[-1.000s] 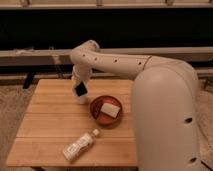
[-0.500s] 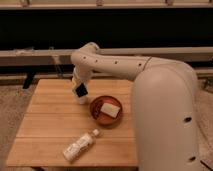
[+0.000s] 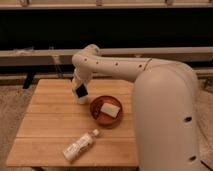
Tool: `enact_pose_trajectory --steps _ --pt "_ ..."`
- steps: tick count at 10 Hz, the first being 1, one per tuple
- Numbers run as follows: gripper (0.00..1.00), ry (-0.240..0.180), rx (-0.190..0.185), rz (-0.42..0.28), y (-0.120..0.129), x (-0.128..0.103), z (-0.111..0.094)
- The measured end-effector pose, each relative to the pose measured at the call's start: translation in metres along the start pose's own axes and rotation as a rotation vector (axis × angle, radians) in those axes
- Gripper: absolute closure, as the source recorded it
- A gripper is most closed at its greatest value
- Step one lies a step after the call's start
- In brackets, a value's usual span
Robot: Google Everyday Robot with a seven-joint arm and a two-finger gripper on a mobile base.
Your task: Place the eraser in the ceramic cup
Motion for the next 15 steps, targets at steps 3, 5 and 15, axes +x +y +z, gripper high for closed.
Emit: enact_pose_trajectory --steps 3,5,15 --pt "0.98 -0.006 0.008 -0.007 -0.001 -0.005 -0.003" --pt "0.98 -0.02 0.025 -0.029 -0.005 -0.025 -0.011" --pt "0.98 -0.082 0.054 -0.076 -0.03 -0.08 -0.011"
